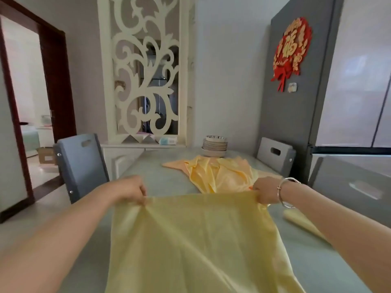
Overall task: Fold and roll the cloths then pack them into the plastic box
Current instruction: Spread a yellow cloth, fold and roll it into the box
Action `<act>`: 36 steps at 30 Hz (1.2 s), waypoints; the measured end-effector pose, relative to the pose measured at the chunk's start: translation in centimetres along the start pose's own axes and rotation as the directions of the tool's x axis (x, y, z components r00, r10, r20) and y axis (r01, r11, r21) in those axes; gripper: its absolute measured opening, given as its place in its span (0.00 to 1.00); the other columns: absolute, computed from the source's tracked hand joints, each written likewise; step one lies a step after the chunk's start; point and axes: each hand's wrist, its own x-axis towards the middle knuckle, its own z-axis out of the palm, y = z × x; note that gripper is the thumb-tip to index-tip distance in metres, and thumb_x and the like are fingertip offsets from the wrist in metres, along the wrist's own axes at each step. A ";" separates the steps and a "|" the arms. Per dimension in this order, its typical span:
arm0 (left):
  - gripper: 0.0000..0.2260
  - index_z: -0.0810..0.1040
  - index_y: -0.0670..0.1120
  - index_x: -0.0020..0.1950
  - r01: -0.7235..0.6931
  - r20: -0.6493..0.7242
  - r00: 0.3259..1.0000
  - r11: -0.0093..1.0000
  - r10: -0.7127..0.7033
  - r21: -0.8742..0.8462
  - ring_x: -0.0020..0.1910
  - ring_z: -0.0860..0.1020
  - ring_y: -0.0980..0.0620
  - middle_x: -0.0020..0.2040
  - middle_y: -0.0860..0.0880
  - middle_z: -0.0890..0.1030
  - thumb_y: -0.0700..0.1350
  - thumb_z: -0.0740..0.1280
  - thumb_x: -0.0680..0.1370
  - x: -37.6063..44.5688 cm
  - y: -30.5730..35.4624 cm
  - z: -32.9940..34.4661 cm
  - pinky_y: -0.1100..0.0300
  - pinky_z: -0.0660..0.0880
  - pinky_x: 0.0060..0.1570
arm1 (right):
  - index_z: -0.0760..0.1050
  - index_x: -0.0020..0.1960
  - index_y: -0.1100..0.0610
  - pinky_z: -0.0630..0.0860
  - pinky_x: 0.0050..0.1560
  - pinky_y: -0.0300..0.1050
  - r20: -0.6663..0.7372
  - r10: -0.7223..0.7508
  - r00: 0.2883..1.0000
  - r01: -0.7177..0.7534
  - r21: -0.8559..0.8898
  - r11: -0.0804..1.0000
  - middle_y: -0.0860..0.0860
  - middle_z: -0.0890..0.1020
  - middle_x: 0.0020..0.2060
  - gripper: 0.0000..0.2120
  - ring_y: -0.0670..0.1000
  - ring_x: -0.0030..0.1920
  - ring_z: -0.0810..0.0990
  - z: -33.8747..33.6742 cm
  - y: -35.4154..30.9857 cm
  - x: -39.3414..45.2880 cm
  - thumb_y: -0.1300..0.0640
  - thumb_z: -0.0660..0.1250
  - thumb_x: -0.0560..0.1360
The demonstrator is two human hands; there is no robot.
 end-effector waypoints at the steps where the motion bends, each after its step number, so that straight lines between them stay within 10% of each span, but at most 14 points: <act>1: 0.08 0.82 0.46 0.53 0.031 -0.010 0.999 0.999 -0.030 0.021 0.49 0.78 0.52 0.52 0.49 0.82 0.43 0.69 0.75 1.2 -0.3 1.2 0.67 0.68 0.41 | 0.74 0.42 0.52 0.76 0.48 0.44 0.009 0.004 1.000 -0.003 -0.018 1.000 0.48 0.78 0.43 0.05 0.52 0.47 0.78 1.3 -0.3 1.4 0.60 0.61 0.71; 8: 0.08 0.78 0.53 0.32 0.204 -0.254 0.941 0.974 -0.224 -0.102 0.45 0.81 0.48 0.45 0.50 0.84 0.43 0.70 0.70 9.2 -3.5 6.6 0.60 0.74 0.43 | 0.71 0.39 0.51 0.69 0.51 0.46 -0.195 0.059 0.979 -0.080 -0.098 0.992 0.49 0.72 0.41 0.10 0.53 0.51 0.73 5.0 -1.9 9.5 0.64 0.57 0.73; 15: 0.15 0.76 0.50 0.62 0.202 -0.488 0.796 0.918 -0.357 -0.342 0.59 0.76 0.41 0.59 0.45 0.80 0.42 0.63 0.76 16.4 -4.5 6.6 0.52 0.70 0.56 | 0.68 0.63 0.55 0.66 0.57 0.49 -0.577 0.109 0.809 -0.119 0.021 0.993 0.55 0.69 0.60 0.19 0.58 0.62 0.66 4.2 -4.0 17.3 0.62 0.62 0.72; 19: 0.28 0.56 0.49 0.76 0.158 -0.355 0.889 0.923 -0.288 -0.351 0.66 0.71 0.42 0.68 0.44 0.73 0.45 0.62 0.78 16.8 -2.7 9.4 0.49 0.67 0.62 | 0.69 0.63 0.52 0.65 0.62 0.49 -0.508 -0.030 0.861 0.131 0.164 0.978 0.52 0.69 0.62 0.18 0.55 0.64 0.65 6.1 -6.7 16.7 0.57 0.63 0.74; 26: 0.26 0.69 0.52 0.70 -0.199 -0.283 0.953 0.931 0.111 -0.307 0.73 0.62 0.53 0.74 0.52 0.66 0.61 0.56 0.75 12.0 2.2 13.6 0.53 0.59 0.71 | 0.77 0.51 0.53 0.69 0.58 0.45 -0.327 -0.417 0.848 0.517 0.336 0.787 0.46 0.78 0.47 0.09 0.48 0.53 0.72 8.0 -11.0 7.7 0.51 0.61 0.77; 36: 0.29 0.51 0.60 0.76 -0.168 -0.139 0.976 0.986 0.167 0.005 0.77 0.47 0.53 0.78 0.57 0.47 0.67 0.47 0.77 6.8 5.3 15.9 0.48 0.45 0.74 | 0.69 0.37 0.57 0.61 0.56 0.45 -0.035 -0.374 0.927 0.374 0.178 0.910 0.54 0.78 0.37 0.21 0.49 0.47 0.67 8.4 -7.8 1.0 0.46 0.49 0.80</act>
